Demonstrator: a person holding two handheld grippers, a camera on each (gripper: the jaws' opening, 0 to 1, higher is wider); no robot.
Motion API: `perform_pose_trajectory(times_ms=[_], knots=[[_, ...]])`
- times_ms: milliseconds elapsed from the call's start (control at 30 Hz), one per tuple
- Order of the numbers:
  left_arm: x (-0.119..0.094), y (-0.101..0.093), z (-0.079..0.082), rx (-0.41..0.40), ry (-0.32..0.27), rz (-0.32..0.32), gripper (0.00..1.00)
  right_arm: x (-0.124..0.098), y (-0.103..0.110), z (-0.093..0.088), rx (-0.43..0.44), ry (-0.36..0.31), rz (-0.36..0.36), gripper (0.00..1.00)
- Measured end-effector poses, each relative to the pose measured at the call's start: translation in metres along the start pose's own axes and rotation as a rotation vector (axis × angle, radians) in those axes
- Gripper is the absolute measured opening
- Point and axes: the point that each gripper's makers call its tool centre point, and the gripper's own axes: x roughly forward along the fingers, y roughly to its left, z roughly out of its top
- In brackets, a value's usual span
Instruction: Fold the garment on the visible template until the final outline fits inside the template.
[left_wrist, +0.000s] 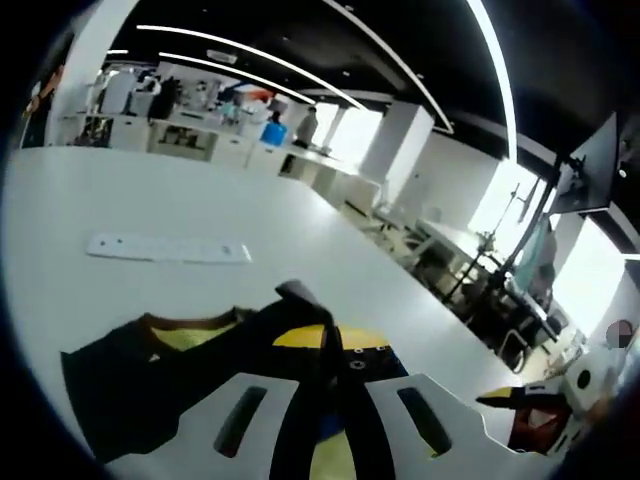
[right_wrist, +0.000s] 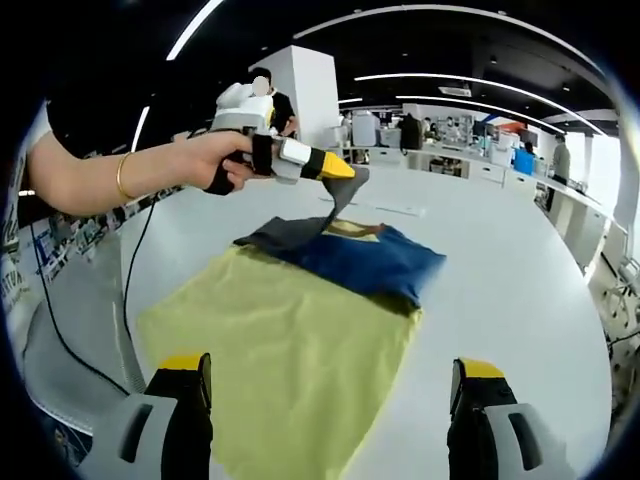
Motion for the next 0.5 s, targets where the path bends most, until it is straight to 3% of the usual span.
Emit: perform_pose_trajectory(times_ms=[267, 500], knots=[[0.014, -0.013, -0.034, 0.032, 0.076, -0.026, 0.00, -0.001, -0.004, -0.003, 0.007, 0.004, -0.007, 0.99], [0.025, -0.008, -0.049, 0.024, 0.100, -0.008, 0.00, 0.001, -0.005, -0.006, 0.013, 0.008, -0.006, 0.99]])
